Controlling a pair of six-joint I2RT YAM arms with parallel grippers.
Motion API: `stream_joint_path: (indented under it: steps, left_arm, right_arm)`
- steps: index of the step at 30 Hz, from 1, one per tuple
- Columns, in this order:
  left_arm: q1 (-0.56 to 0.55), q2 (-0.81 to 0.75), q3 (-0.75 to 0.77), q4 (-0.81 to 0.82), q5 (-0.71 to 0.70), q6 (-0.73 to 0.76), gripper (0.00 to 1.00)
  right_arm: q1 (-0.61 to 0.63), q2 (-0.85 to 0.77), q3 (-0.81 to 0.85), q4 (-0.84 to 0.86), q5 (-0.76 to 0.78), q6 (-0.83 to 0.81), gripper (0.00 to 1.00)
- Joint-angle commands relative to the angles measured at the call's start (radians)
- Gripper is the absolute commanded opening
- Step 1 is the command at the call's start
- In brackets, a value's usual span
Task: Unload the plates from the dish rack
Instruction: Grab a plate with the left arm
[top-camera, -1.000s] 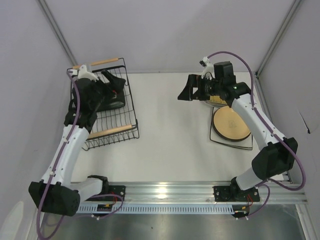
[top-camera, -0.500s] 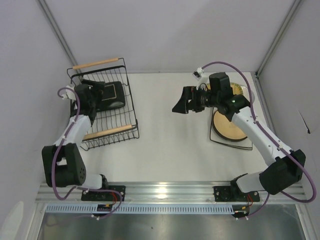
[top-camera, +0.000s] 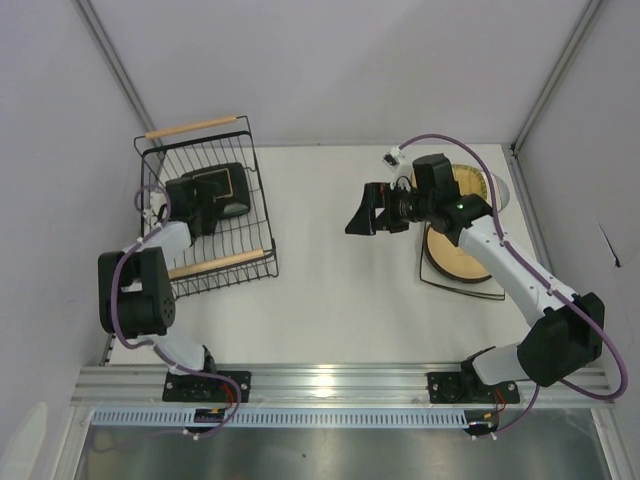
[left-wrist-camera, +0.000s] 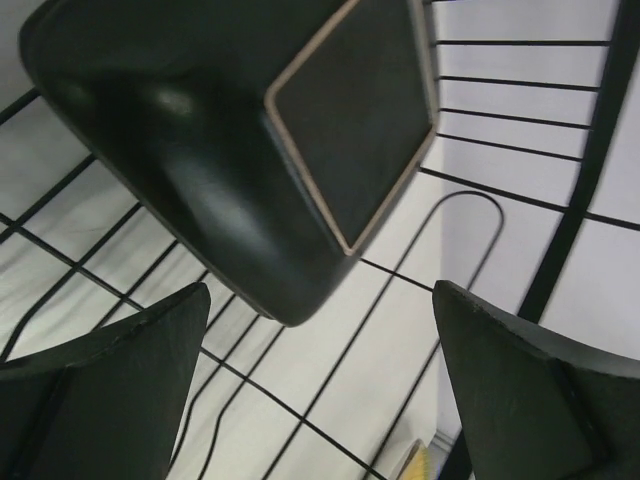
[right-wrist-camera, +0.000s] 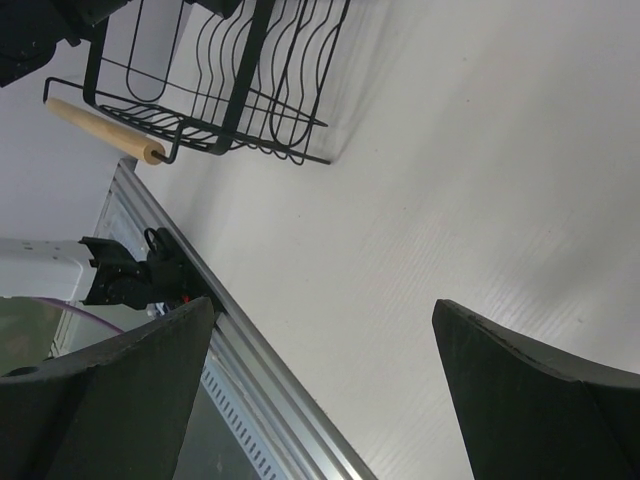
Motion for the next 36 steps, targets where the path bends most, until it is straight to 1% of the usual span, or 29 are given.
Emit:
stream_joint_path:
  steps: [1,2,7,17,19,23,25,30,36]
  left_arm:
    - [0.011,0.038,0.065,-0.027,0.032,-0.042,1.0]
    - [0.011,0.05,0.075,-0.048,0.035,-0.042,1.0]
    - [0.011,0.059,0.098,-0.05,0.0,-0.029,1.0]
    - [0.011,0.093,0.121,-0.051,-0.007,-0.034,1.0]
    - [0.012,0.09,0.105,-0.08,0.002,-0.048,1.0]
    - [0.011,0.062,0.049,-0.035,0.003,-0.074,1.0]
    - [0.011,0.062,0.038,-0.039,-0.011,-0.091,1.0]
    - [0.012,0.1,0.047,-0.01,-0.008,-0.111,1.0]
    - [0.012,0.125,0.065,0.035,0.026,-0.132,0.99]
  right_arm:
    - [0.001,-0.008,-0.026,0.035,0.014,-0.002,1.0]
    - [-0.002,-0.011,-0.035,0.04,0.016,0.008,1.0]
    - [-0.015,-0.04,-0.113,0.094,-0.004,0.025,1.0]
    - [-0.096,-0.046,-0.123,0.063,-0.05,-0.008,1.0]
    - [-0.108,-0.043,-0.129,0.066,-0.06,-0.008,1.0]
    - [-0.117,-0.02,-0.133,0.066,-0.073,-0.015,1.0]
    - [-0.117,0.0,-0.126,0.066,-0.084,-0.015,1.0]
    - [-0.119,0.028,-0.09,0.048,-0.077,-0.022,1.0]
    - [-0.121,0.04,-0.093,0.038,-0.066,-0.021,1.0]
